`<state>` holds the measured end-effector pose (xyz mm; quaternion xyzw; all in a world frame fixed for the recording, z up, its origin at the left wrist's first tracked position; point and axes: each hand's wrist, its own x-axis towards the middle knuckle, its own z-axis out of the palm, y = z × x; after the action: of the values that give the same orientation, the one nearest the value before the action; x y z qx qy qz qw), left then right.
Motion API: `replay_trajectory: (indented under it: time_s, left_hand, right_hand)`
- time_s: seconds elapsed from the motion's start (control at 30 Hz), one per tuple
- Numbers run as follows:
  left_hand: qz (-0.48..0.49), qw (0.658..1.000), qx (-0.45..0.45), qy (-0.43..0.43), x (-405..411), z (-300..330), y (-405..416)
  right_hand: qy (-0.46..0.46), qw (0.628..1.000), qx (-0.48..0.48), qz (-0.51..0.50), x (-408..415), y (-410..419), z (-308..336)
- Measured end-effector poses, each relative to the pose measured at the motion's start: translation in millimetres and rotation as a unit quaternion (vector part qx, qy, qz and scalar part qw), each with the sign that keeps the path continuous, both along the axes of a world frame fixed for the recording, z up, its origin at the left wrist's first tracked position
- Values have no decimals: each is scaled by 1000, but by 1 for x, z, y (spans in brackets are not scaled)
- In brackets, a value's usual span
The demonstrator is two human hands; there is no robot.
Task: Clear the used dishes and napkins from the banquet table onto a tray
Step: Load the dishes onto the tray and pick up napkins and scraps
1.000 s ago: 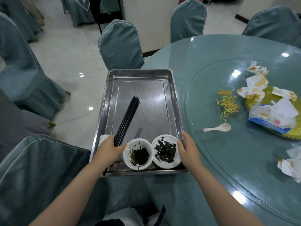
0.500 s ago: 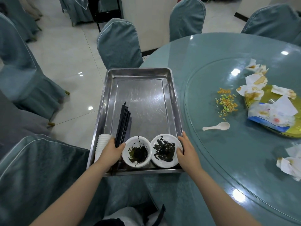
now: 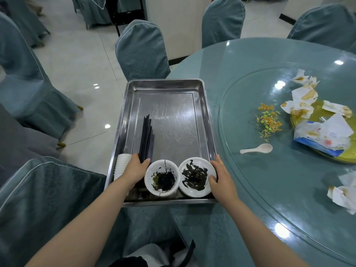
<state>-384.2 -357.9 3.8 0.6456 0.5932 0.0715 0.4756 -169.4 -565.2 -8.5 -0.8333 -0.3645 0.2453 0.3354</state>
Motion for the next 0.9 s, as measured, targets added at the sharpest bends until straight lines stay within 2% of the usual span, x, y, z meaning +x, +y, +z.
replay_trajectory:
  time_s: [0.23,0.4,0.53,0.77,0.9]
  left_hand:
    - [-16,999,-12,36,6,-6,2]
    - [-19,993,-118,16,-3,-13,0]
    - [-13,988,-155,17,-4,-17,3]
    - [-1,986,-165,22,1,-14,1]
    - [-5,991,-122,46,5,1,-9]
  right_hand:
    - [-2,1000,-4,-2,0,0,0]
    - [-1,1000,-5,0,-1,-1,1]
    - [2,1000,-8,1,-1,-1,1]
    - [4,1000,-12,3,-1,-2,1]
    - [6,1000,-9,5,-1,-3,2]
